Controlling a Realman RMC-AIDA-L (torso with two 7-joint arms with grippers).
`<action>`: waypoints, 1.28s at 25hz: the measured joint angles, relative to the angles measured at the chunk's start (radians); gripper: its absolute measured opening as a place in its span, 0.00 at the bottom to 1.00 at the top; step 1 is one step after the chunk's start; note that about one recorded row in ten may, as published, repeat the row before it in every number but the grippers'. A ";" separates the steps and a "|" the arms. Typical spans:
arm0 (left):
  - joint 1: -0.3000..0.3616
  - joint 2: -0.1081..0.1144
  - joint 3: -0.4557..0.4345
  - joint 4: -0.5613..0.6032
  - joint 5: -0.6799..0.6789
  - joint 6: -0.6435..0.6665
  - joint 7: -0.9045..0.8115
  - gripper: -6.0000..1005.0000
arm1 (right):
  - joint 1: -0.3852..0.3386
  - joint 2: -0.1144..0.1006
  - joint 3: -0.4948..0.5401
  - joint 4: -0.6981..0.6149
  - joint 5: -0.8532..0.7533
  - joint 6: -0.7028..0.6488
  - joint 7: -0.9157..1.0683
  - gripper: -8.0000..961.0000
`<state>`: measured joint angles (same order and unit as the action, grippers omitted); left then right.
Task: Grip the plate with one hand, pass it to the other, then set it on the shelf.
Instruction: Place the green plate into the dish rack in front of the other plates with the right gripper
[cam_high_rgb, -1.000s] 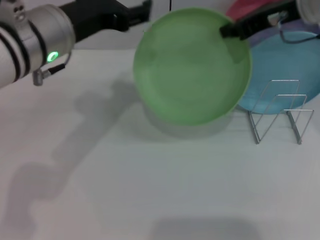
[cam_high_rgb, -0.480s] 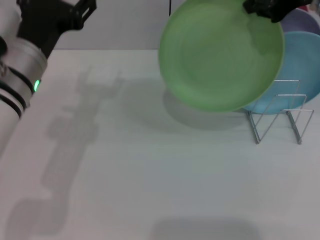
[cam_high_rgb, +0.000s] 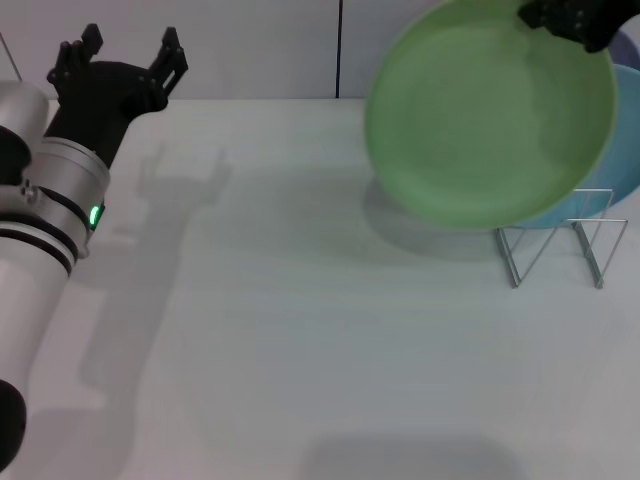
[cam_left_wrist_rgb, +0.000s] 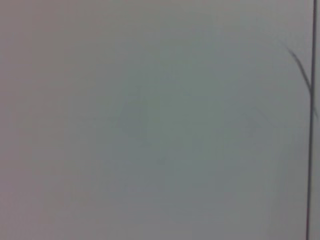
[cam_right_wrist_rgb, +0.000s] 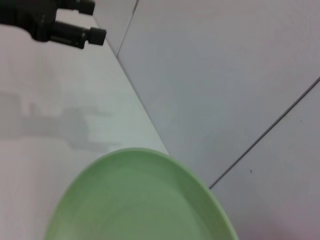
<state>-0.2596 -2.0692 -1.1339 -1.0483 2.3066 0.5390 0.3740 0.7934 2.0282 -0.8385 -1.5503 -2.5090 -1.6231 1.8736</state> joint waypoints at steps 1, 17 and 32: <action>-0.005 0.000 0.006 0.011 0.001 0.009 -0.002 0.86 | -0.002 0.002 0.001 -0.014 -0.011 -0.010 -0.015 0.07; -0.060 -0.002 0.061 0.130 0.000 0.082 -0.060 0.86 | -0.029 0.012 0.030 -0.104 -0.070 -0.021 -0.166 0.07; -0.102 -0.002 0.067 0.152 -0.004 0.062 -0.061 0.86 | -0.065 0.031 0.027 -0.157 -0.111 -0.016 -0.196 0.07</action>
<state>-0.3621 -2.0708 -1.0667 -0.8960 2.3029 0.6014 0.3129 0.7283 2.0594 -0.8118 -1.7072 -2.6195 -1.6392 1.6780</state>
